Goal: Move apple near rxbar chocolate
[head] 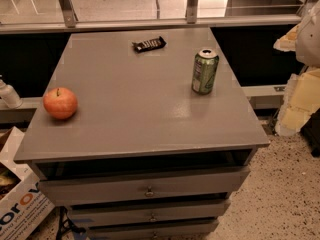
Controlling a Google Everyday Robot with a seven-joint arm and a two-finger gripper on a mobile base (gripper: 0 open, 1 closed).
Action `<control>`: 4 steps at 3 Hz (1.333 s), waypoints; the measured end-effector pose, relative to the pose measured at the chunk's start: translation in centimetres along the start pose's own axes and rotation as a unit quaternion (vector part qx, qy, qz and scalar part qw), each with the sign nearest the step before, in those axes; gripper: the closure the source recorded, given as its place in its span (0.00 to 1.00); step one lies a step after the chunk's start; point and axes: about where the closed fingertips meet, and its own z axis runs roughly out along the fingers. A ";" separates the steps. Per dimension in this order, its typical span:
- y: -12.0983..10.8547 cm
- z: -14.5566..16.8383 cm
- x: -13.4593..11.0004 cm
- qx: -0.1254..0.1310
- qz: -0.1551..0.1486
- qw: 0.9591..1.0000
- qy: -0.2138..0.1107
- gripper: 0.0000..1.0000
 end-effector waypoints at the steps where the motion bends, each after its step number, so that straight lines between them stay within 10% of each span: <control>1: 0.0 0.0 0.0 0.000 0.000 1.000 0.000 0.00; 4: 2.1 3.5 -3.9 -0.042 0.049 0.992 -0.104 0.00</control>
Offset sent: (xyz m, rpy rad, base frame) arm -0.0024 0.0143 -0.0207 0.1490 0.0425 0.0041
